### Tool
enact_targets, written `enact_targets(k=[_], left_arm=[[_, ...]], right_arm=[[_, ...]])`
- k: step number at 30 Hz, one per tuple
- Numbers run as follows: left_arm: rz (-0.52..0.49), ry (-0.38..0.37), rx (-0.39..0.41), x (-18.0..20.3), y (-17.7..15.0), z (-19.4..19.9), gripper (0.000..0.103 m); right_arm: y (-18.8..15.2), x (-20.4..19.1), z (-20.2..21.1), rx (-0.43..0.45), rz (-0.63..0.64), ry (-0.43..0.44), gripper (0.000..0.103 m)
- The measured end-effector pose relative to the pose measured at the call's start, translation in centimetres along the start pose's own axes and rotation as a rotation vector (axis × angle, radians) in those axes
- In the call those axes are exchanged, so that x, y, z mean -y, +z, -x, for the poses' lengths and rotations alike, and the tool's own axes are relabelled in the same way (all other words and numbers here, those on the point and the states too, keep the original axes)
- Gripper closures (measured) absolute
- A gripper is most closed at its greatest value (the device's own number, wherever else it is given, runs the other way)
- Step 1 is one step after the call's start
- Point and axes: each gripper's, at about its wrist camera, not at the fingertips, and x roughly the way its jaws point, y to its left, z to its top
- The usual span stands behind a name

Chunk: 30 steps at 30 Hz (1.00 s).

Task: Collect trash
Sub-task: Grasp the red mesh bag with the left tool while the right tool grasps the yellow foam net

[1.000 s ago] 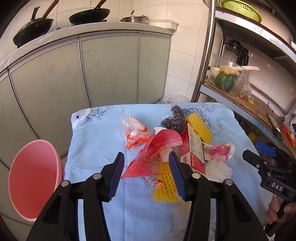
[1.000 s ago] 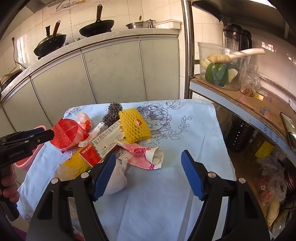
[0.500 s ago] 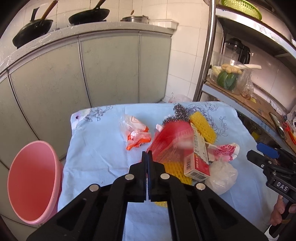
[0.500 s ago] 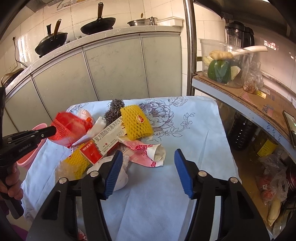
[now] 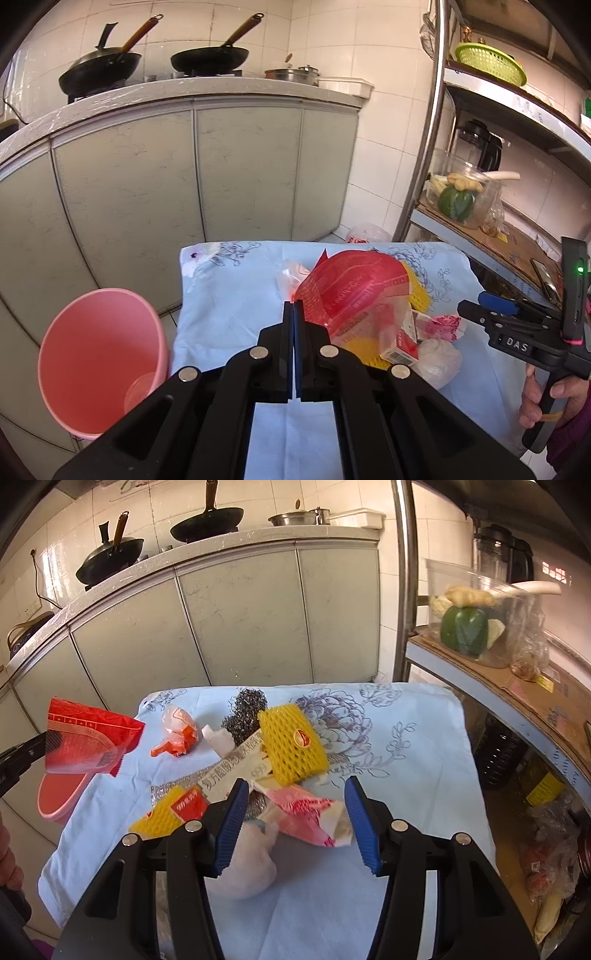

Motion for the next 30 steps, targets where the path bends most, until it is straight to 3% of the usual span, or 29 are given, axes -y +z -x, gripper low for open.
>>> enact_targets(k=[10, 17, 18, 21, 30], left_arm=[[0.031, 0.036, 0.036, -2.0, 0.7, 1.3, 0.103], [0.04, 0.04, 0.028, -2.6, 0.8, 1.1, 0.103], [0.043, 0.04, 0.027, -2.6, 0.8, 1.1, 0.103], [0.05, 0.041, 0.027, -2.7, 0.7, 1.0, 0.103], [0.075, 0.04, 0.063, -3.7, 0.6, 2.3, 0.103]], right_arm=[[3.3, 0.5, -6.2, -0.106, -0.025, 0.058, 0.048], [3.8, 1.1, -9.9, -0.186, -0.063, 0.103, 0.05], [3.7, 0.9, -10.2, -0.197, -0.062, 0.115, 0.065], [3.5, 0.7, -10.3, -0.206, -0.054, 0.122, 0.089], [3.1, 0.8, -5.5, -0.106, -0.068, 0.075, 0.093]])
